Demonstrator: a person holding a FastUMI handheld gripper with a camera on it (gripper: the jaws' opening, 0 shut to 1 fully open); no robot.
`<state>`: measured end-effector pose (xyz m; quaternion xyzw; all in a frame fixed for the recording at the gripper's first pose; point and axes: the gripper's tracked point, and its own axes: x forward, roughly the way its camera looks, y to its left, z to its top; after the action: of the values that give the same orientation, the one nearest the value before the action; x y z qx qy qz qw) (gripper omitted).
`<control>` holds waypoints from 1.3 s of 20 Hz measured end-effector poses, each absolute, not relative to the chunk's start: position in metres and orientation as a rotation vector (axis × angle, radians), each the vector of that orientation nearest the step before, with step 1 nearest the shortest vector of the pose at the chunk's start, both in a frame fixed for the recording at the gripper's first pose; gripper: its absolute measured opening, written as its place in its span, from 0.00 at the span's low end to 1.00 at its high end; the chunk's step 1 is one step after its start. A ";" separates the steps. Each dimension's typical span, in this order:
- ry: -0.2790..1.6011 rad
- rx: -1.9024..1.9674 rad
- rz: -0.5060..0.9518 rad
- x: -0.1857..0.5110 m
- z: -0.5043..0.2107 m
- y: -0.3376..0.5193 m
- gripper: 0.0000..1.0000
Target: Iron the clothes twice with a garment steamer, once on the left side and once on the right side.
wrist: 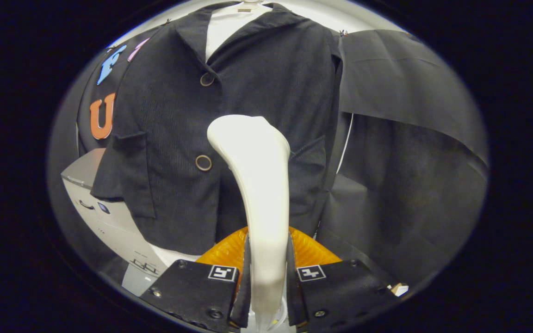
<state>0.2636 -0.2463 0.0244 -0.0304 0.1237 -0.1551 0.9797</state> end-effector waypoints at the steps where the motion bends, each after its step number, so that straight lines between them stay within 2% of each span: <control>1: 0.252 -0.058 -0.314 0.262 0.021 -0.246 0.34; 15: 0.373 -0.049 -0.323 0.254 -0.057 -0.239 0.34; 26: 0.400 0.019 -0.261 0.254 -0.066 -0.237 0.34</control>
<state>0.2542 -0.2365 -0.0655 0.0093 0.1981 -0.1290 0.9716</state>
